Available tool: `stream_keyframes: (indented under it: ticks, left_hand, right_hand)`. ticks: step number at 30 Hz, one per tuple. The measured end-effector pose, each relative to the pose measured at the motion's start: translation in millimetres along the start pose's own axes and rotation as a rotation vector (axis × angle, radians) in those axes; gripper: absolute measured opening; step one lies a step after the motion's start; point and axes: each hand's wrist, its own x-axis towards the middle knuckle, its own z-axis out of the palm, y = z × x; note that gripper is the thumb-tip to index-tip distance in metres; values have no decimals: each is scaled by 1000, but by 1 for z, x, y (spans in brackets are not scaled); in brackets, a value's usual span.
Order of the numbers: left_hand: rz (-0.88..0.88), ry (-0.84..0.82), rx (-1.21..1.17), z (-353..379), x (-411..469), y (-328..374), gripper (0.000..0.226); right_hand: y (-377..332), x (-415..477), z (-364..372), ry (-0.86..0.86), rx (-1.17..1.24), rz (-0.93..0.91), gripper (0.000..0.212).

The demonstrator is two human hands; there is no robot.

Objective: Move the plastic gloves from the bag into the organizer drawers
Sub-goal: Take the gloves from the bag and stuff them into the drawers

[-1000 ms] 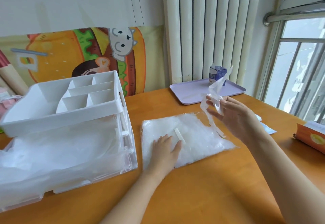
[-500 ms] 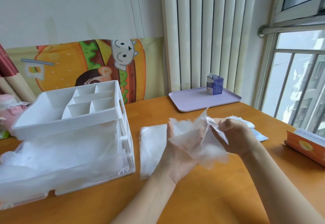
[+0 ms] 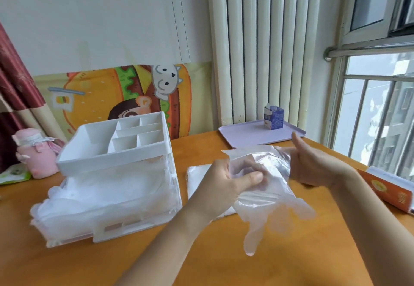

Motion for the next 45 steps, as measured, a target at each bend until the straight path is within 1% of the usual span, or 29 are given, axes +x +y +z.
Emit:
stream_keyframes:
  ticks: [1, 2, 3, 5, 6, 8, 9, 11, 13, 14, 15, 16, 19, 22, 26, 28, 30, 32, 34, 36, 38, 39, 40, 41, 42, 43, 44, 45]
  left_hand:
    - [12, -15, 18, -4, -5, 6, 11]
    - [9, -25, 24, -6, -10, 12, 11]
    - [7, -32, 25, -10, -14, 16, 10]
    - [-4, -33, 39, -17, -22, 25, 10]
    - [-5, -30, 57, -25, -27, 32, 10]
    - [-14, -34, 92, -39, -34, 43, 11]
    - [-22, -30, 100, -51, -39, 48, 16]
    - [-50, -41, 51, -73, -46, 57, 44]
    - [-65, -16, -85, -97, -56, 68, 71]
    - [-65, 11, -135, -108, -60, 73, 76]
    - [-62, 52, -131, -119, -66, 78, 75]
    - [-64, 98, -76, -128, -71, 84, 69]
    - [-123, 203, 170, -145, -84, 91, 33]
    - [-212, 305, 305, -166, -90, 95, 10]
    - [-369, 352, 261, -214, -95, 99, 22]
    - [-423, 415, 263, -233, -93, 96, 23]
    - [-533, 464, 386, -244, -90, 90, 28]
    - [-648, 446, 582, -253, -89, 82, 29]
    - [-685, 437, 769, -258, -89, 72, 25]
    - [-654, 496, 972, -254, -90, 64, 23]
    - [-542, 630, 1229, -240, -93, 65, 17]
    - [-446, 694, 1330, -231, -94, 69, 18]
    - [-322, 740, 1379, -221, -95, 73, 20]
    - [-186, 758, 1375, -212, -95, 76, 18]
    - [-73, 735, 1348, -202, -94, 80, 14]
    - [-21, 662, 1320, -194, -93, 80, 9]
    - [-26, 551, 1298, -187, -90, 77, 6]
    - [-76, 417, 1286, -181, -88, 71, 8]
  right_hand:
    - [-13, 1, 8, -41, -20, -1, 76]
    - [-25, 3, 16, -90, -92, -5, 81]
    - [-35, 5, 25, -114, -177, -20, 80]
    - [-58, 13, 45, -137, -330, -56, 67]
    - [-72, 18, 59, -150, -385, -81, 56]
    - [-95, 24, 88, -92, -488, -137, 25]
    - [-105, 30, 104, -52, -564, -188, 17]
    - [-120, 37, 129, 51, -722, -293, 21]
    - [-131, 47, 151, 119, -734, -380, 25]
    - [-134, 51, 157, 155, -702, -408, 26]
    - [-137, 58, 163, 196, -676, -422, 27]
    - [-139, 64, 167, 231, -664, -425, 26]
    - [-142, 85, 178, 265, -591, -428, 17]
    - [-137, 107, 181, 314, -580, -411, 20]
    - [-113, 127, 176, 377, -570, -294, 24]
    - [-96, 136, 176, 413, -612, -247, 26]
    - [-79, 140, 178, 416, -696, -205, 25]
    - [-64, 144, 181, 400, -784, -191, 26]
    - [-51, 146, 185, 408, -879, -201, 24]
    - [-41, 149, 188, 402, -954, -201, 18]
    - [-35, 152, 189, 376, -993, -179, 14]
    - [-33, 153, 189, 368, -1006, -173, 14]
    - [-33, 154, 189, 367, -1014, -169, 15]
    - [-32, 154, 188, 369, -1017, -163, 17]
    - [-32, 154, 188, 372, -1020, -156, 19]
    - [-32, 154, 189, 372, -1026, -152, 23]
    - [-32, 154, 189, 377, -1036, -149, 27]
    - [-32, 154, 190, 387, -1051, -149, 30]
